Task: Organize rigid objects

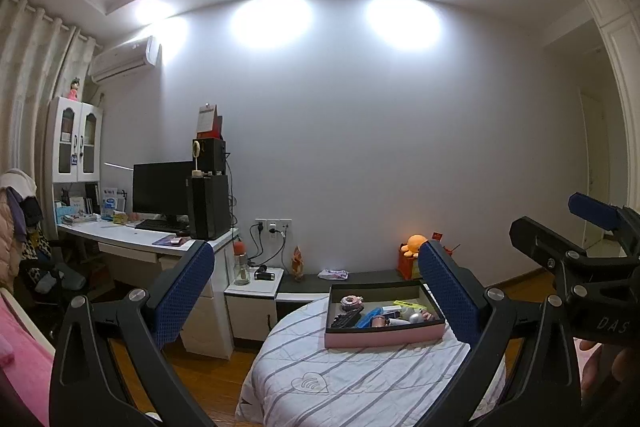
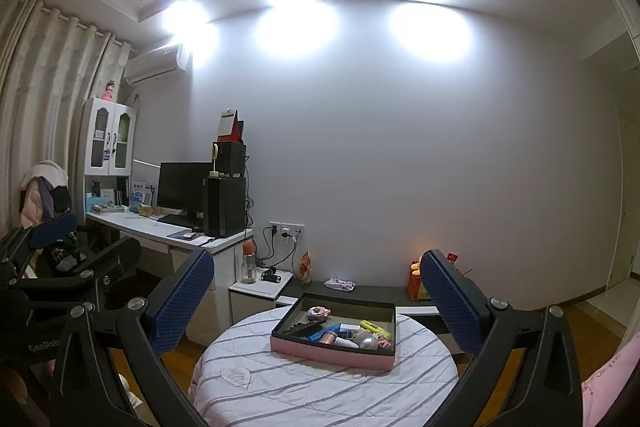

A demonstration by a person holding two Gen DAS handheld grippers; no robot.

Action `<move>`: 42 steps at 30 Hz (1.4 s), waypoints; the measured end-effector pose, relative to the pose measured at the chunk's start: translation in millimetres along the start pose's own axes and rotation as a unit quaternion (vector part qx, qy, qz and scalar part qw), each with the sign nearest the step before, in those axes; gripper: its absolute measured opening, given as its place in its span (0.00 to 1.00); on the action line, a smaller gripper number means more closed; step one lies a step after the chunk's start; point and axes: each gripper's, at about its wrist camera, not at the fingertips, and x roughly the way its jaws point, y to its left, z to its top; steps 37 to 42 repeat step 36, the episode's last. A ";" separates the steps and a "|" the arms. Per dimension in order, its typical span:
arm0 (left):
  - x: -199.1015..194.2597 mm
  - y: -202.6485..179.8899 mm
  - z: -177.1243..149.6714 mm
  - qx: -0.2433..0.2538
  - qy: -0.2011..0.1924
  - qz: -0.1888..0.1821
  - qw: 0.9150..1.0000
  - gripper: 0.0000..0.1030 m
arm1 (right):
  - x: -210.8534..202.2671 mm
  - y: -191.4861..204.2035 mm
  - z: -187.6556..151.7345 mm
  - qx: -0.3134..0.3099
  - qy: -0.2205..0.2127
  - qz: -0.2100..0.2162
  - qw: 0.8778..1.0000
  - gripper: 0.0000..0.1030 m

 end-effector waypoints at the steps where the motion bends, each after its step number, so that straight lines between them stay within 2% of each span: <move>1: 1.0 -0.6 -0.7 0.000 0.000 0.000 1.000 1.00 | 0.2 0.1 0.6 -0.001 0.001 0.000 1.000 1.00; 8: -2.0 -3.4 -1.3 0.009 -0.018 0.007 1.000 1.00 | -2.2 0.3 0.6 0.001 0.002 0.001 1.000 1.00; 42: 6.6 -3.9 -3.6 0.012 -0.002 0.010 1.000 1.00 | 0.5 1.6 -0.3 -0.002 0.013 0.002 1.000 1.00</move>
